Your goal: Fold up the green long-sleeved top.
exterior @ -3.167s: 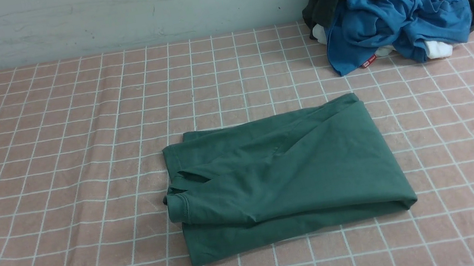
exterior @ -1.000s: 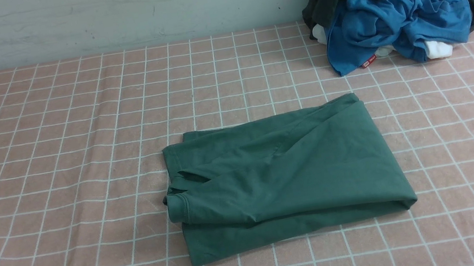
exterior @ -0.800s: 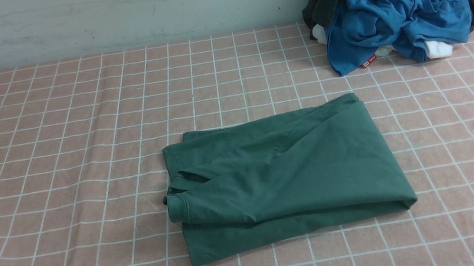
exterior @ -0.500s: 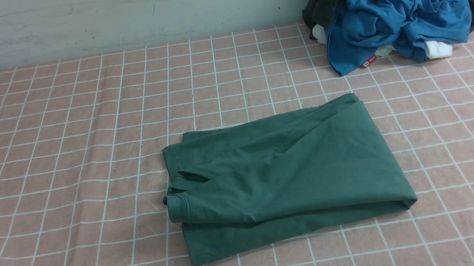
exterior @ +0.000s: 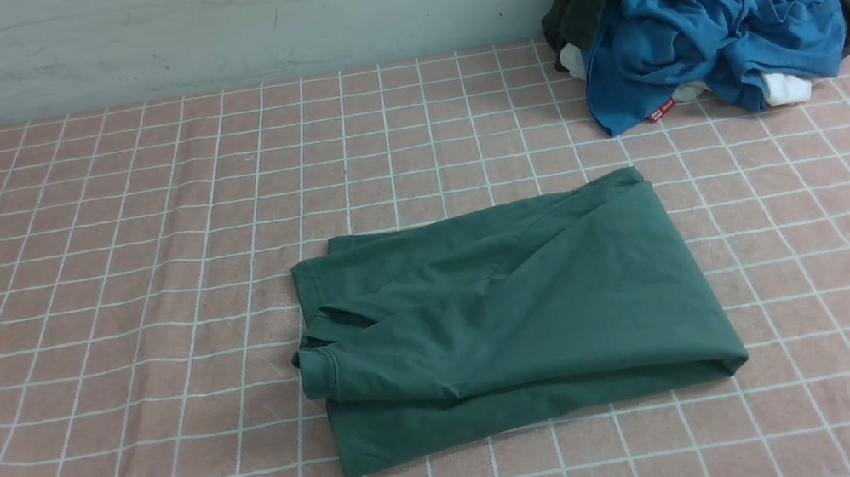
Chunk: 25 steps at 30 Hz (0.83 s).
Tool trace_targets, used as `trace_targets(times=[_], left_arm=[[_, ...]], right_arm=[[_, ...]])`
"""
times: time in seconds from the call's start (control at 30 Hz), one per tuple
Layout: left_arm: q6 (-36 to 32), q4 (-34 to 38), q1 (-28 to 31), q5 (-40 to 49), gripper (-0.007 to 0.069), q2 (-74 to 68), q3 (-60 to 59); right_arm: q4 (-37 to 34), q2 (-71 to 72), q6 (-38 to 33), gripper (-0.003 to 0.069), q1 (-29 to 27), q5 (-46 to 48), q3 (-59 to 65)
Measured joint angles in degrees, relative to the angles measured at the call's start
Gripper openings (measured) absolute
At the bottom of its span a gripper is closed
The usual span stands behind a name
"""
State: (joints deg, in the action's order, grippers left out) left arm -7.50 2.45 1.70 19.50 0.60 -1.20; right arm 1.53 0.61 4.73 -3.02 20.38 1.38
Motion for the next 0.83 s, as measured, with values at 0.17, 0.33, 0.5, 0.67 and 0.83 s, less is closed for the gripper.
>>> trace_targets(times=[0.17,0.33,0.5,0.67,0.83], left_arm=[[0.0,0.0,0.0,0.0,-0.0003,0.0,0.0],[0.0,0.0,0.0,0.0,-0.0003,0.0,0.0],[0.0,0.0,0.0,0.0,-0.0003,0.0,0.0],[0.0,0.0,0.0,0.0,-0.0003,0.0,0.0],[0.0,0.0,0.0,0.0,-0.0003,0.0,0.0]], right_arm=[[0.0,0.0,0.0,-0.0013,0.0,0.0,0.0],[0.0,0.0,0.69,-0.0013,0.0,0.0,0.0],[0.0,0.0,0.74,-0.0013,0.0,0.0,0.0],[0.0,0.0,0.74,-0.0013,0.0,0.0,0.0],[0.0,0.0,0.74,-0.0013,0.0,0.0,0.0]])
